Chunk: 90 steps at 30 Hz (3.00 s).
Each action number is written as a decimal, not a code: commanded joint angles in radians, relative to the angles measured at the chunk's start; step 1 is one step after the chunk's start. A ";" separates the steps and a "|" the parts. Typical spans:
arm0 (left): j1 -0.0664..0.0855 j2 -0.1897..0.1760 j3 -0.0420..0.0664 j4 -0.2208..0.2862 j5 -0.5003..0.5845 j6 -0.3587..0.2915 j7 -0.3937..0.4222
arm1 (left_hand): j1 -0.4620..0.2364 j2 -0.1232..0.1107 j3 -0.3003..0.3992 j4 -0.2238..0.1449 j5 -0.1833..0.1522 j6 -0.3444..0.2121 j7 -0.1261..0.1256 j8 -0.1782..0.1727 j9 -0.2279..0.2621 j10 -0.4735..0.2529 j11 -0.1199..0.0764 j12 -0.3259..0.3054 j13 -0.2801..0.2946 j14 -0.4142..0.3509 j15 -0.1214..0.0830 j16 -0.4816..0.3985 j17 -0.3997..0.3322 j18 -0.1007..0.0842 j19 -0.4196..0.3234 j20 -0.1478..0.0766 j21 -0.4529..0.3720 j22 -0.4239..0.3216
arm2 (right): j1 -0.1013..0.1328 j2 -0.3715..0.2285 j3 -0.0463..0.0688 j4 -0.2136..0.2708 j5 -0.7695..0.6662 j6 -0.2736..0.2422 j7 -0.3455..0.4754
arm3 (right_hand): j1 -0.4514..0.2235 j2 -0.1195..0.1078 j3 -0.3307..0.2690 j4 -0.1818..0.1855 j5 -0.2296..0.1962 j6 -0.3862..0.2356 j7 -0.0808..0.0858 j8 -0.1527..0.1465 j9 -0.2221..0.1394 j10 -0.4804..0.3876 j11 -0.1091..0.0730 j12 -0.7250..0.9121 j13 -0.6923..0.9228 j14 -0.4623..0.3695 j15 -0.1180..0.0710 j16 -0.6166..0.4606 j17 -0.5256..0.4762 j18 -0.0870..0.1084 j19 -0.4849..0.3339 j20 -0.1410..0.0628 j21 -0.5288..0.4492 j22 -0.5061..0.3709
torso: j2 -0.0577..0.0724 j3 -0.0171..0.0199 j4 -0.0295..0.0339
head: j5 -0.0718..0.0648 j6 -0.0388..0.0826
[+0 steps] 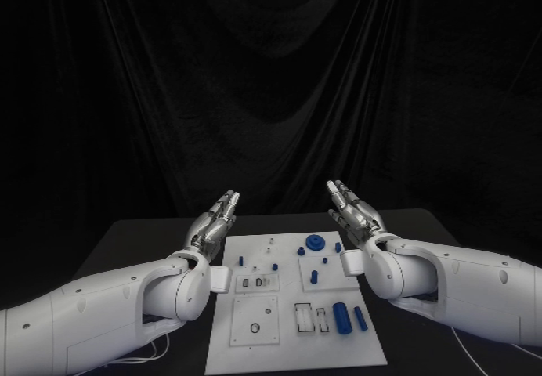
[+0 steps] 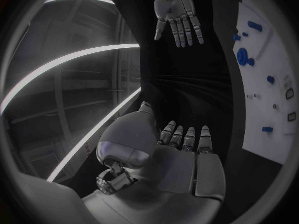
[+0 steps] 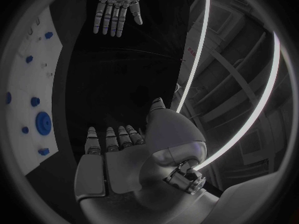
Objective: Assemble the parts on the task board
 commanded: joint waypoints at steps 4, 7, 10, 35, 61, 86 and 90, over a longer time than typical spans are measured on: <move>0.034 0.003 -0.040 -0.008 0.141 0.299 0.114 | 0.052 0.012 -0.007 0.015 0.008 0.026 0.008 0.007 0.003 0.001 0.048 0.015 0.003 0.000 0.048 -0.007 -0.002 0.014 0.000 0.050 -0.004 -0.001 | 0.046 0.009 -0.044 -0.026 0.175 0.281 -0.020 | 0.041 0.004 -0.010 0.007 0.008 0.002 0.032 -0.004 -0.001 0.002 0.034 -0.005 -0.002 -0.001 0.023 -0.004 -0.002 0.013 -0.001 0.023 -0.006 -0.002 | 0.000 -0.0001 0.0000 | 0.000 0.000; 0.043 0.003 -0.052 -0.010 0.159 0.338 0.126 | 0.052 0.013 -0.005 0.015 0.006 0.022 0.007 0.007 0.003 0.000 0.048 0.012 0.002 0.000 0.044 -0.007 -0.002 0.015 0.000 0.049 -0.004 -0.001 | 0.057 0.012 -0.057 -0.032 0.196 0.313 -0.022 | 0.044 0.003 -0.009 0.006 0.008 0.002 0.037 -0.004 -0.001 0.002 0.038 -0.005 -0.002 -0.001 0.028 -0.004 -0.002 0.013 -0.001 0.027 -0.006 -0.002 | 0.000 -0.0001 0.0000 | 0.000 0.000; 0.048 0.003 -0.061 -0.012 0.170 0.364 0.133 | 0.051 0.013 0.000 0.015 0.004 0.017 -0.003 0.005 0.002 -0.001 0.052 0.009 0.002 0.000 0.051 -0.007 -0.002 0.019 0.000 0.059 -0.004 -0.001 | 0.064 0.013 -0.065 -0.035 0.207 0.331 -0.022 | 0.051 0.002 -0.008 0.006 0.009 0.002 0.045 -0.004 -0.001 0.002 0.046 -0.005 -0.002 -0.001 0.040 -0.004 -0.002 0.013 0.000 0.038 -0.005 -0.001 | 0.000 -0.0001 0.0000 | 0.000 0.000; 0.044 -0.097 -0.064 -0.073 -0.033 0.410 0.242 | 0.168 0.012 0.046 0.015 0.126 0.347 0.135 0.112 0.033 0.227 0.152 0.286 0.040 0.181 0.127 0.085 0.033 0.044 0.135 0.158 0.093 0.043 | 0.105 -0.099 -0.066 -0.036 0.045 0.383 0.021 | 0.287 -0.064 -0.005 -0.017 0.117 0.256 0.207 0.225 0.063 0.257 0.318 0.435 0.115 0.439 0.243 0.372 0.149 -0.007 0.612 0.122 0.312 0.148 | 0.019 -0.0177 0.0126 | -0.004 -0.088; 0.110 -0.215 -0.064 0.043 -0.064 0.485 0.257 | 0.179 0.007 0.042 0.014 0.145 0.354 0.144 0.095 0.032 0.261 0.188 0.275 0.042 0.290 0.154 0.105 0.046 0.035 0.249 0.173 0.166 0.062 | 0.317 -0.150 -0.066 -0.002 -1.333 0.238 -0.555 | 0.566 -0.176 0.129 0.001 0.160 0.734 0.182 0.309 0.069 0.761 0.211 0.433 0.063 1.320 0.011 0.842 0.347 0.008 1.249 -0.083 0.876 0.495 | 0.111 -0.0539 0.0666 | -0.028 -0.205; 0.117 -0.300 -0.064 0.101 -0.067 0.498 0.256 | 0.192 0.011 0.049 0.015 0.191 0.363 0.149 0.089 0.034 0.248 0.200 0.254 0.041 0.266 0.164 0.087 0.044 0.036 0.230 0.184 0.156 0.055 | 0.275 -0.127 -0.066 0.036 -1.894 0.292 -0.613 | 0.486 -0.268 0.277 0.001 0.050 0.769 0.150 0.176 0.071 0.838 0.203 0.286 0.066 1.409 -0.002 1.058 0.628 -0.045 1.334 -0.094 1.197 0.934 | 0.251 -0.1198 0.1145 | -0.140 -0.089; 0.117 -0.302 -0.064 0.105 -0.067 0.501 0.253 | 0.193 0.012 0.050 0.015 0.195 0.364 0.149 0.089 0.034 0.248 0.202 0.253 0.041 0.262 0.164 0.085 0.043 0.037 0.229 0.185 0.156 0.054 | 0.274 -0.132 -0.066 0.046 -1.896 0.310 -0.610 | 0.479 -0.270 0.284 0.000 0.049 0.771 0.148 0.172 0.072 0.847 0.203 0.285 0.067 1.413 -0.002 1.068 0.644 -0.047 1.339 -0.093 1.208 0.951 | 0.258 -0.1231 0.1112 | -0.140 -0.083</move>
